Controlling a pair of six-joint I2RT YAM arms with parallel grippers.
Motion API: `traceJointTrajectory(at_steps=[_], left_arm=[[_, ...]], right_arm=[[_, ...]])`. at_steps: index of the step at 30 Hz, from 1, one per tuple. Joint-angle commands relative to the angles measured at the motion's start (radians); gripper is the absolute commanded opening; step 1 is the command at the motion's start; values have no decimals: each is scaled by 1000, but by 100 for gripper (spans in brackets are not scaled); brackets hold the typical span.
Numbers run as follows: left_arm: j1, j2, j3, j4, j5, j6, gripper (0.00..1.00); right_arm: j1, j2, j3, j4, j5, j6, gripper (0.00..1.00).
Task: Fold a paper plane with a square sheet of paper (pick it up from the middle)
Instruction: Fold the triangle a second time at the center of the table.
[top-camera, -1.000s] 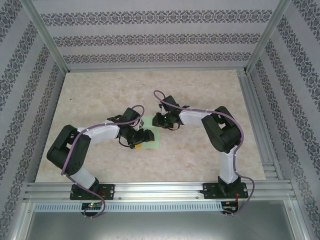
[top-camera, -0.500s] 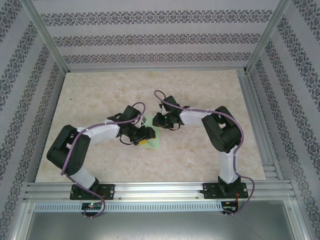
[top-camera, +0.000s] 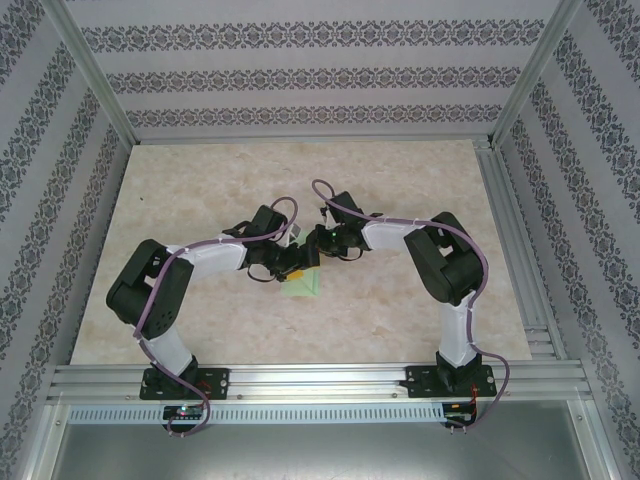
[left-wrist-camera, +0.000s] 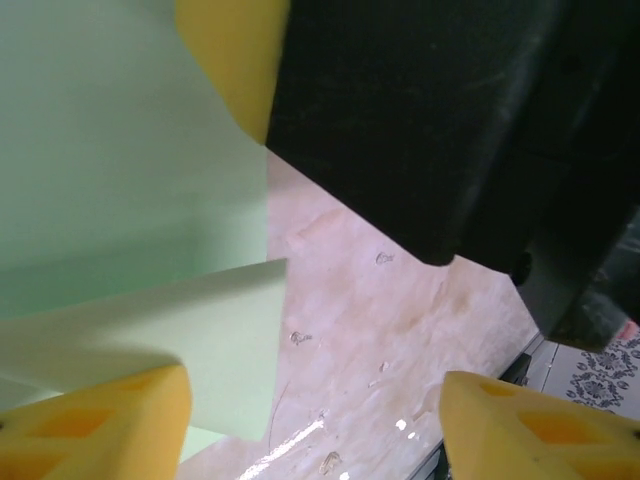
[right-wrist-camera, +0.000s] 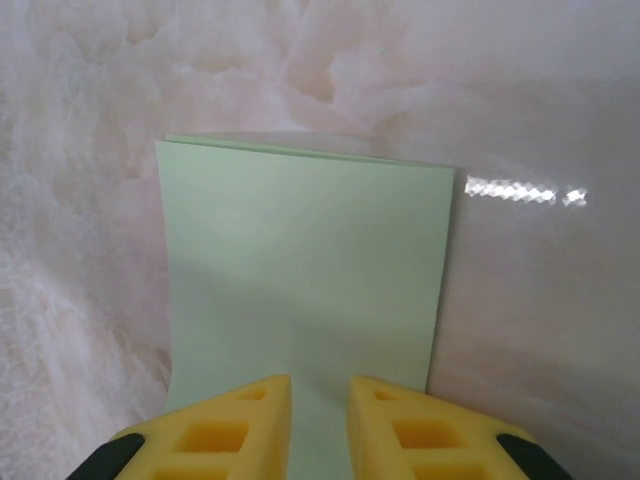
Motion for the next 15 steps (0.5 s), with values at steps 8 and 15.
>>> traceJointTrajectory(at_steps=[8,15], left_arm=[[3,12,15,-21,-98,34,36],[3,15,6,-28,-112,40,25]], right_arm=[[-54,-102,-59,23,-104,-40,24],[-54,-196,-126,-6,-113,-49,31]])
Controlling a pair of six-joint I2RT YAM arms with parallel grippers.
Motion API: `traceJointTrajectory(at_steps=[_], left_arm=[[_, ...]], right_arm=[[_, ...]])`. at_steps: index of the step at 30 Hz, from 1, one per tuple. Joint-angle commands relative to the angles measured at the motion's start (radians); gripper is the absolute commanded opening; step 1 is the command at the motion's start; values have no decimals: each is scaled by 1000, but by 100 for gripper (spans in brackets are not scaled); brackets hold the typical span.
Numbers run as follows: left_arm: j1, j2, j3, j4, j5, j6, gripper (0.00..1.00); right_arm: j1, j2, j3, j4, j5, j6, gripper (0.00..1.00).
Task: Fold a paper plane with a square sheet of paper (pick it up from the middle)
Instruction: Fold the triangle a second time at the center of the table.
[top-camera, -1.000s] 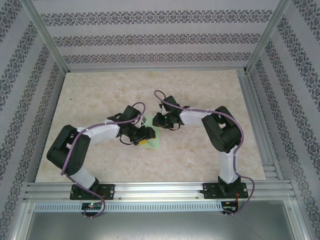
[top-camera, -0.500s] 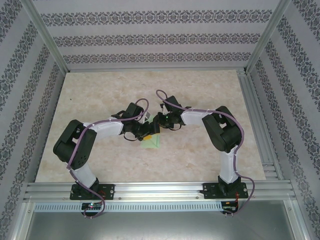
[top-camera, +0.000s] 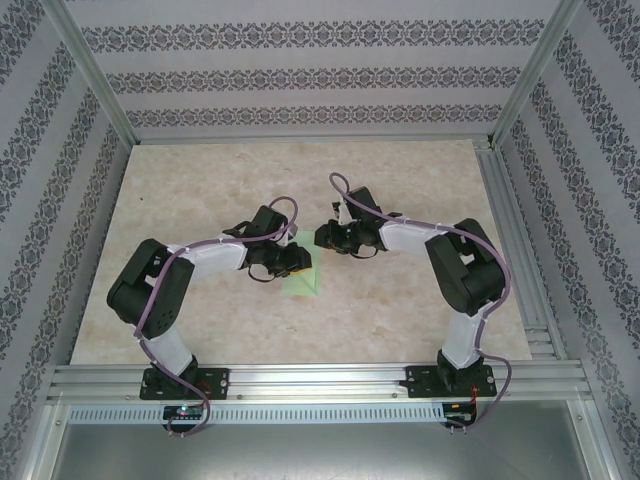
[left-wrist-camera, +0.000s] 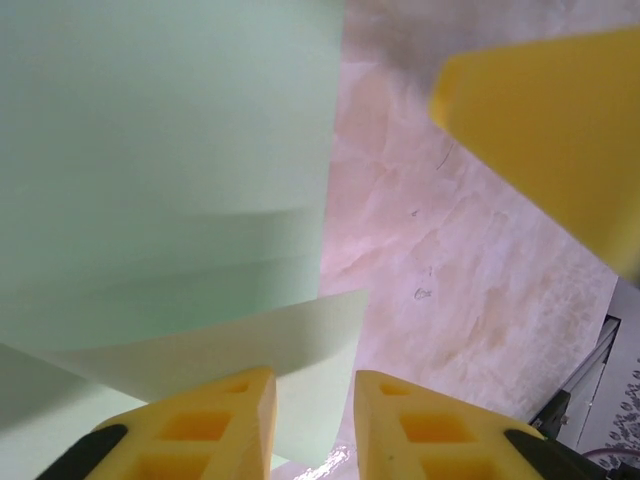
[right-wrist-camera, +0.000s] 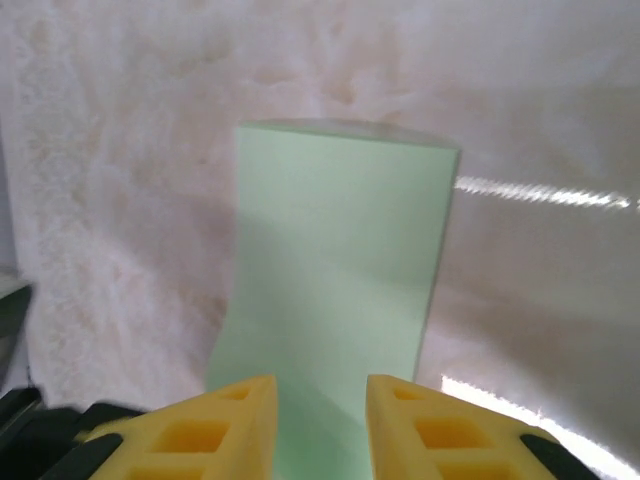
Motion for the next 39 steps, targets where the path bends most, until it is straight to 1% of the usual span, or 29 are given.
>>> traceJointTrajectory(at_steps=[1,6,10,17,26,32,39], left_arm=[[3,11,6,-23,-23,19,24],[3,11,8,-29,-26,24,19],[3,8,6,-34,-31,27,18],[3,8,7,-33,-30,28,15],[3,7,6,-33,-28,29,12],[2,4,9,-36,-30,29,11],[3,1,12,-39,-28,30,12]], right_arm=[[4,-50,-40,-18,-17,-27,31],[35,-52,-66,-48,-27,-45,32],[52,-38,-69,-46,-31,-40,35],[75,-12,-64,-36,-57,-40,35],[80,5,-74,-18,-76,-34,27],[78,2,-85,24,-103,-16,18],[63,-8,-90,26,-78,-14,9]])
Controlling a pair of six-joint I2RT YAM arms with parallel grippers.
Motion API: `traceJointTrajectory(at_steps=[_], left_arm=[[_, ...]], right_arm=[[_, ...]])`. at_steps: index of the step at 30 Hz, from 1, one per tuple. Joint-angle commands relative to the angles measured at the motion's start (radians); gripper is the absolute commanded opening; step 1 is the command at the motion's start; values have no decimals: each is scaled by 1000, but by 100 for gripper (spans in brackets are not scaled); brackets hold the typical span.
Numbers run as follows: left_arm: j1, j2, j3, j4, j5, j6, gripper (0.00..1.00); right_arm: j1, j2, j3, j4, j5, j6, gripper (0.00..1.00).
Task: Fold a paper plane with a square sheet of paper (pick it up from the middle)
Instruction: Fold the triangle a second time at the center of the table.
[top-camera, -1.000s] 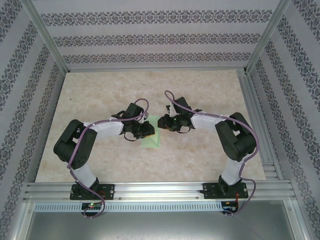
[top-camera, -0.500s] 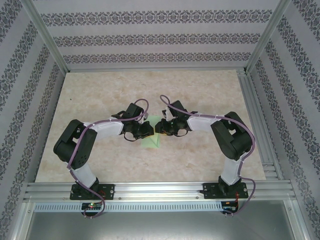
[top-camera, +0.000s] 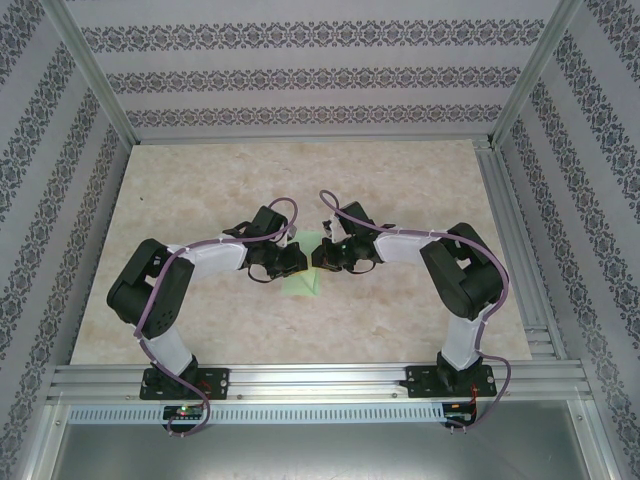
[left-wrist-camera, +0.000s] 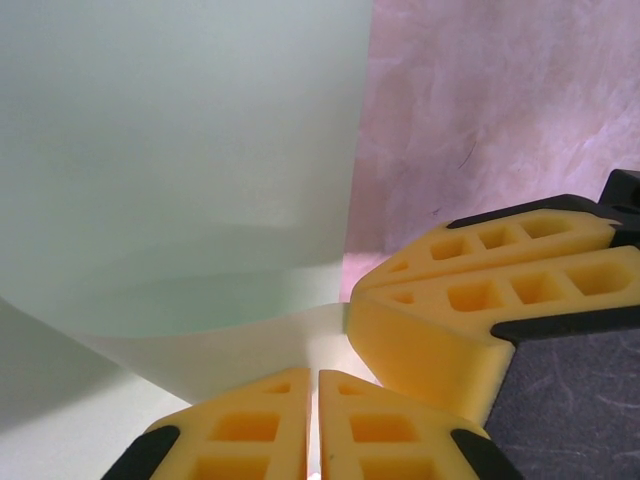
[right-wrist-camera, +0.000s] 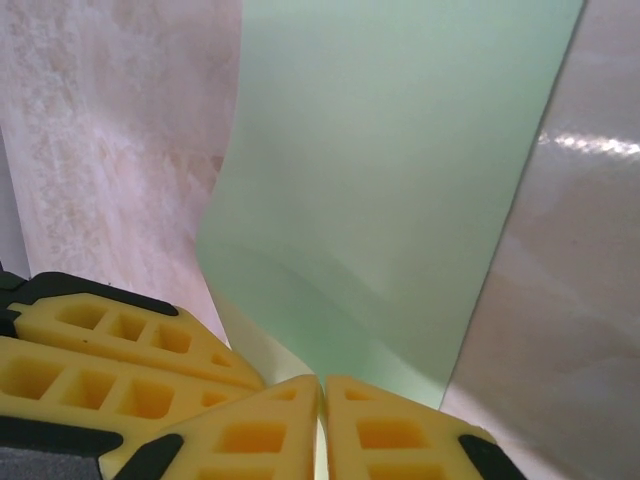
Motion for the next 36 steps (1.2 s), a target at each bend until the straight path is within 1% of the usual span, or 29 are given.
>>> traceJointTrajectory(at_steps=[1,9,15,26,36], left_arm=[[2,3,12,-14,-7,23,12],[3,17,21,6,30,25,20],[3,23,23,15,49,28,23],[0,53,31,26,71,29,25],[0,46,33,14,60,29,25]], right_arm=[[-5,-8,-15,31,8,-4,9],[-18,22,11,22,27,-28,8],[-24,38,22,14,45,-40,8],[-26,64,58,-23,76,-71,8],[-22,84,70,-19,64,-70,8]])
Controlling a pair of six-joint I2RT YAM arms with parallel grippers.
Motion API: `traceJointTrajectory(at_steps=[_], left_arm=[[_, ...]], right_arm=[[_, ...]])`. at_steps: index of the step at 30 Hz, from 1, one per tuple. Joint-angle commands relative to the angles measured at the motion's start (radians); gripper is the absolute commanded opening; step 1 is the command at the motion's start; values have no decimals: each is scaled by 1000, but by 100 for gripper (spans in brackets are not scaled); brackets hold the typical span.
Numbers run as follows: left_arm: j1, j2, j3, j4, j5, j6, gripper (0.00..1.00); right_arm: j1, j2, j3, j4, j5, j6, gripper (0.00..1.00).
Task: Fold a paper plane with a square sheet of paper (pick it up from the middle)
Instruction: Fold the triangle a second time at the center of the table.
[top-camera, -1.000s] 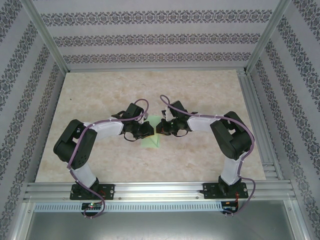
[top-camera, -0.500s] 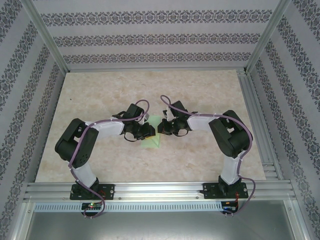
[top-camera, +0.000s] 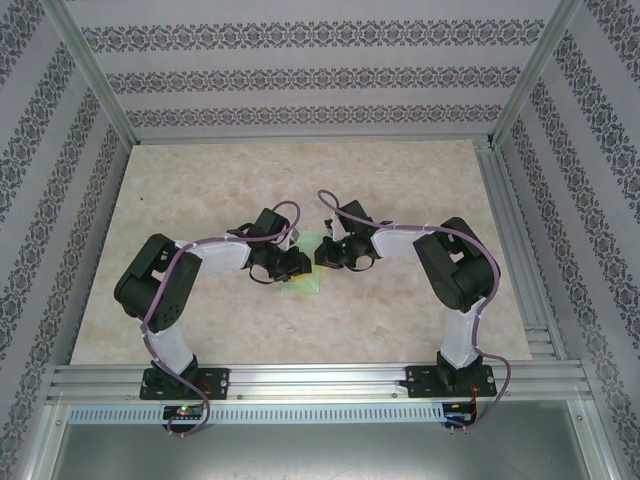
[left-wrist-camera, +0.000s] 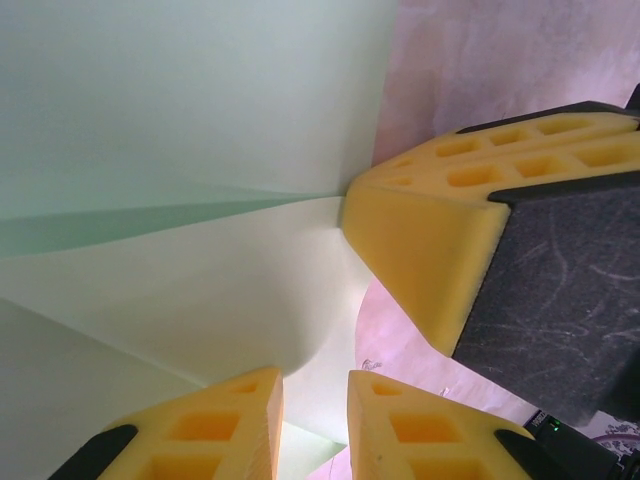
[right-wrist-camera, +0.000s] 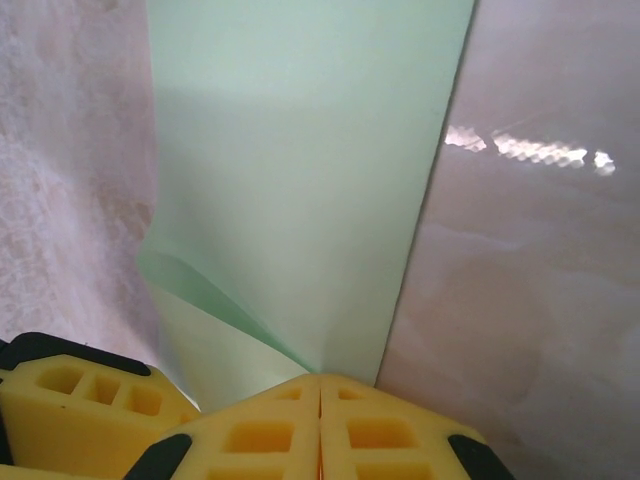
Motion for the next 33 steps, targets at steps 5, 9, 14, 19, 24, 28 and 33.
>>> traceJointTrajectory(at_steps=[5,9,14,19,24,28,33], left_arm=[[0,-29,23,27,18,18,26],[0,-45,17,46,34,10,28],[-2,-50,8,74,49,3,30],[-1,-54,-6,114,63,-5,32],[-1,-26,2,78,39,11,31],[-1,-3,8,37,9,24,27],[-2,12,18,-4,-18,42,24]], right_arm=[[1,15,18,20,-8,-11,8],[2,7,8,24,-14,-5,8],[6,2,4,25,-15,-6,9],[6,6,2,25,-16,-5,9],[7,9,2,23,-10,-3,9],[5,11,2,20,-2,-3,9],[4,10,2,14,4,-4,9]])
